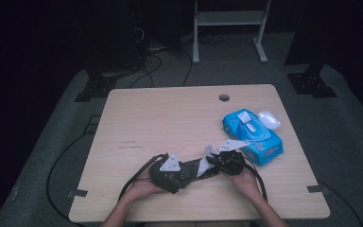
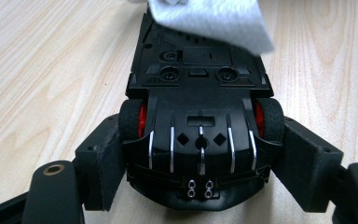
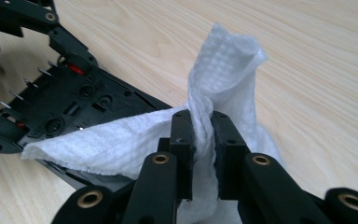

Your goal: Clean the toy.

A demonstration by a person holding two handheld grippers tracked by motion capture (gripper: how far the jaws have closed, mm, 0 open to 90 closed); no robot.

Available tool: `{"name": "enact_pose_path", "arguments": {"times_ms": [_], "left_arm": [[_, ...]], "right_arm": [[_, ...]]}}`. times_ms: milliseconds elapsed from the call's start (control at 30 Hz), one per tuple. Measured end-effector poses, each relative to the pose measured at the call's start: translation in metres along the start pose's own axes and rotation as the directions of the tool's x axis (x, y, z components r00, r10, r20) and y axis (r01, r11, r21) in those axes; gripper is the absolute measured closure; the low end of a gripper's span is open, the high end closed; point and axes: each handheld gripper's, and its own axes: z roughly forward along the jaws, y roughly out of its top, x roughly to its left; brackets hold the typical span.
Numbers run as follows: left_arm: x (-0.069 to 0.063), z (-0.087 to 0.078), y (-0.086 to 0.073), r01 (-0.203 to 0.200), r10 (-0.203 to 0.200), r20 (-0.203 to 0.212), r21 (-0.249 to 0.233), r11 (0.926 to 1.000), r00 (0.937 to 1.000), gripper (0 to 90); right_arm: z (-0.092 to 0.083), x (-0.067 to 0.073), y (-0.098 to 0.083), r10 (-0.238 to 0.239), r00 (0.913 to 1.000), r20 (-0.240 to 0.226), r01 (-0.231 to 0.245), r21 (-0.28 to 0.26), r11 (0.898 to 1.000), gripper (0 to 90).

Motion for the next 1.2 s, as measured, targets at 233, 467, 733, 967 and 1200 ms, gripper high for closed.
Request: {"name": "enact_pose_path", "arguments": {"times_ms": [233, 467, 733, 967, 1200], "left_arm": [[-0.001, 0.001, 0.000, -0.005, 0.005, -0.006, 0.017, 0.9998, 1.0000, 24.6], [0.000, -0.002, -0.001, -0.005, 0.005, -0.010, 0.012, 0.9999, 0.9999, 24.6], [0.004, -0.004, -0.001, 0.012, -0.012, -0.014, 0.016, 0.9998, 0.9998, 24.6], [0.004, -0.004, -0.001, 0.011, -0.010, -0.021, 0.018, 0.9998, 0.9997, 24.4], [0.004, -0.004, -0.001, 0.008, -0.008, -0.020, 0.019, 0.9998, 0.9998, 24.5]], "right_arm": [[0.000, 0.009, 0.003, -0.007, 0.9997, -0.025, 0.007, -0.010, 1.000, 79.9], [-0.002, -0.004, -0.003, 0.019, 0.9998, -0.003, -0.019, 0.013, 1.000, 80.2], [-0.009, 0.003, -0.006, 0.006, 0.9995, -0.032, -0.005, 0.030, 1.000, 80.0], [-0.019, 0.011, -0.015, -0.018, 0.9984, -0.053, 0.021, 0.064, 0.998, 79.8], [-0.022, 0.009, -0.018, -0.012, 0.9979, -0.063, 0.015, 0.054, 0.998, 79.7]]}}
